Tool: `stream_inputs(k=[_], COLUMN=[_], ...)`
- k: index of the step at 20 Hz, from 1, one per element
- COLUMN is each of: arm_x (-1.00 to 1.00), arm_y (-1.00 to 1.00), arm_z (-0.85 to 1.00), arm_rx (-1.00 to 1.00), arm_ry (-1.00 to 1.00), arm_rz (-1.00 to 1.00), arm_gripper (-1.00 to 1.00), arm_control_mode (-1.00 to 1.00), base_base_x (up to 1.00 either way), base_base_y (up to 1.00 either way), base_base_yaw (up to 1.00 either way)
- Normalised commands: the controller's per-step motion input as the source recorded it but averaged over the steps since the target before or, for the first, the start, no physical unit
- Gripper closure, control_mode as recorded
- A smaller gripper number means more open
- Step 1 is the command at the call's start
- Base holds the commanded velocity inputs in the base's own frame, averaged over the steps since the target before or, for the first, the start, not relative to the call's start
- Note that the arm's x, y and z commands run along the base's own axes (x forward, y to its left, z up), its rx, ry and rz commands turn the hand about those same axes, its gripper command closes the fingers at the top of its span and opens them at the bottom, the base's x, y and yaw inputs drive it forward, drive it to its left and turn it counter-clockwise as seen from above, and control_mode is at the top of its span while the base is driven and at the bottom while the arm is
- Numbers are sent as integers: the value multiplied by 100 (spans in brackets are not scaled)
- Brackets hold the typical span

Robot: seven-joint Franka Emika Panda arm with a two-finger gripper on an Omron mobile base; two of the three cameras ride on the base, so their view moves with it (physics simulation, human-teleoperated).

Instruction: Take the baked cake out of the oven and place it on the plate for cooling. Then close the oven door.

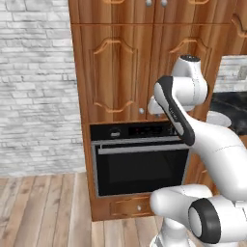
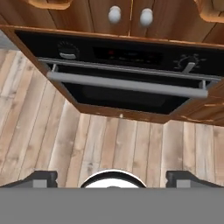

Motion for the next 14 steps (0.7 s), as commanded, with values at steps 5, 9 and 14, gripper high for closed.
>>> stream_inputs(k=[5, 9, 14], arm_x=[0, 0, 0], arm_y=[0, 0, 0], arm_z=[0, 0, 0], arm_rx=[0, 0, 0], arm_ry=[0, 0, 0], arm_rz=[0, 0, 0], arm_gripper=[-100, -100, -100], arm_control_mode=[100, 100, 100], base_base_x=[12, 11, 16], base_base_y=[-97, -92, -81], base_base_yaw=[51, 52, 49])
